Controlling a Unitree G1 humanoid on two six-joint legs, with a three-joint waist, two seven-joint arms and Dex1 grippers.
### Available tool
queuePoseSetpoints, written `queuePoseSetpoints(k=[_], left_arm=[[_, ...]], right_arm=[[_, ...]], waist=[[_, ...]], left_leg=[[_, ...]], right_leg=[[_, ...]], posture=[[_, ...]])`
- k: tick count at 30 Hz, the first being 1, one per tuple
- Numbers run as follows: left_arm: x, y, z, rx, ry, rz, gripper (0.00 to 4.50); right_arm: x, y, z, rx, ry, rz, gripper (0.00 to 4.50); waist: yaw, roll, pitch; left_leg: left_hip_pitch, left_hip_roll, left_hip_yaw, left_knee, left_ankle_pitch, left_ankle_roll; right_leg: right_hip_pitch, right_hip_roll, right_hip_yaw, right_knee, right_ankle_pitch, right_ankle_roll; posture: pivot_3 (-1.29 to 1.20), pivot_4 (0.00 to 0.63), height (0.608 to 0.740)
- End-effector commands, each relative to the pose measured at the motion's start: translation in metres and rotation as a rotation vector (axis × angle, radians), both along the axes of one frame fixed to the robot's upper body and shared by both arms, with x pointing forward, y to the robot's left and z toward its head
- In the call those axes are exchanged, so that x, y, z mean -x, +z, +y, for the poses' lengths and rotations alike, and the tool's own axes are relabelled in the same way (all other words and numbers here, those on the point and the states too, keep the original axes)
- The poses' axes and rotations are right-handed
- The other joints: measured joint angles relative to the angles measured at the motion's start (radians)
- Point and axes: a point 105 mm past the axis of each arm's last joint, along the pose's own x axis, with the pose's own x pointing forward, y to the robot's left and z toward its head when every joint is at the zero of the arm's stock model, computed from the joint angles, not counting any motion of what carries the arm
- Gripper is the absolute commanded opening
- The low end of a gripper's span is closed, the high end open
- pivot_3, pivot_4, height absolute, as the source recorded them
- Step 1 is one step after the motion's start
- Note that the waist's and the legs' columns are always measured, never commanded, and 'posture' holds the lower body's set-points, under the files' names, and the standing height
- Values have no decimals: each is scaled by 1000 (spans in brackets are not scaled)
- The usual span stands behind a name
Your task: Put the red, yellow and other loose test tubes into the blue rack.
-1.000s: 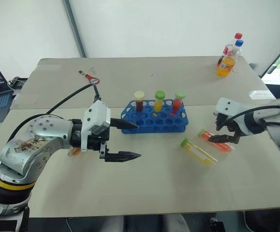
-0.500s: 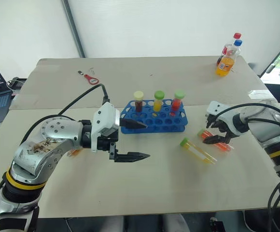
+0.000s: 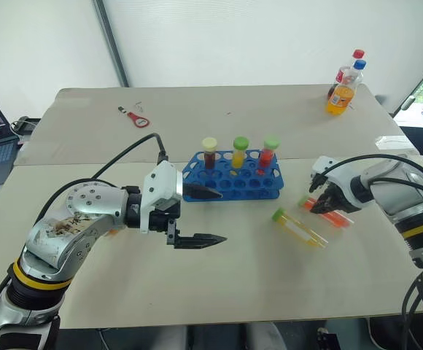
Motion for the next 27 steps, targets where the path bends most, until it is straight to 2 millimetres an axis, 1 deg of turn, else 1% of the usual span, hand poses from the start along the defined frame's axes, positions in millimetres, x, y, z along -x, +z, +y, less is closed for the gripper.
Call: queuePoseSetpoints(k=[1, 2, 3, 4, 6, 7, 9, 11, 13, 14, 16, 18, 21, 25, 27], left_arm=[[-6, 7, 11, 7, 49, -40, 4500], [-8, 7, 14, 8, 66, -35, 4500], [-10, 7, 17, 16, 92, -26, 4500], [-11, 8, 20, 21, 109, -19, 4500], [-14, 11, 25, 53, 147, -17, 4500], [-15, 13, 27, 70, 159, -21, 4500], [-16, 15, 30, 91, 173, -26, 4500], [-16, 18, 31, 109, 173, -34, 4500], [-15, 19, 33, 114, 171, -38, 4500], [-16, 21, 33, 125, 167, -43, 4500], [-18, 26, 31, 143, 163, -45, 4500], [-19, 28, 28, 153, 152, -33, 4500], [-22, 31, 26, 160, 144, -22, 4500], [-20, 35, 22, 194, 116, -13, 4500], [-17, 34, 21, 192, 103, -8, 4500]], right_arm=[[-2, 31, 1, -55, -16, -86, 953], [-1, 37, 1, -66, -11, -109, 953], [-1, 51, 2, -88, -4, -164, 953], [-1, 61, 2, -102, 2, -205, 953], [5, 89, 9, -125, 76, -355, 953], [9, 98, 13, -149, 96, -412, 953], [16, 108, 18, -192, 109, -479, 953], [28, 124, 32, -338, 172, -631, 953], [41, 132, 41, -483, 189, -710, 953], [46, 132, 46, -512, 197, -763, 953], [53, 129, 59, -593, 156, -891, 953], [56, 122, 70, -667, 103, -968, 953], [51, 109, 81, -725, 33, -1038, 952], [37, 96, 83, -768, -80, -1129, 952], [32, 88, 88, -777, -101, -1146, 952]], waist=[[0, 0, 0], [0, 0, 0], [0, 0, 0], [0, 0, 0], [2, 0, 0], [2, 0, 0], [3, 0, 0], [4, -1, -1], [5, -2, -1], [5, -2, -1], [5, -2, -1], [5, -2, -1], [2, -2, -1], [-2, -2, -1], [-5, -2, -1]], left_leg=[[0, 0, 0, 0, 0, 0], [0, 0, 0, 0, 0, 0], [0, 0, 0, 0, 0, 0], [0, 0, 0, 0, 0, 0], [-1, 0, -1, -1, 0, 0], [-1, 0, -1, 0, 0, 0], [-2, 1, -2, -1, 0, 0], [-2, 1, -2, -1, 0, 0], [-2, 1, -4, -1, 0, 0], [-2, 1, -4, 0, 0, 0], [-2, 0, -4, 0, 0, 0], [-2, -1, -5, 0, 0, -1], [-1, -2, -6, 0, 1, -2], [1, -2, -5, -1, 2, -2], [1, -2, -5, -1, 2, -2]], right_leg=[[0, 0, 0, 0, 0, 0], [0, 0, 0, 0, 0, 0], [-1, 0, 0, 0, 0, 0], [-1, 0, 0, 0, 0, 0], [-2, 0, 0, 0, 0, 0], [-2, 0, 0, 0, 0, 0], [-1, 0, -1, 0, 0, 0], [-1, 0, -2, -1, 0, 0], [1, 0, -3, -1, 0, 0], [0, 0, -3, 0, 0, 0], [0, -1, -3, 0, 0, 0], [0, -1, -4, 1, 0, 0], [0, -1, -3, 2, 1, 0], [1, -1, -2, 3, 1, 0], [1, 0, -2, 3, 1, 0]], posture=[[0, 150, 740], [0, 150, 740], [0, 150, 740], [0, 150, 740], [0, 150, 740], [0, 150, 740], [0, 150, 740], [0, 150, 740], [0, 150, 740], [0, 150, 740], [0, 150, 740], [0, 150, 740], [0, 150, 740], [0, 150, 740], [0, 150, 740]])
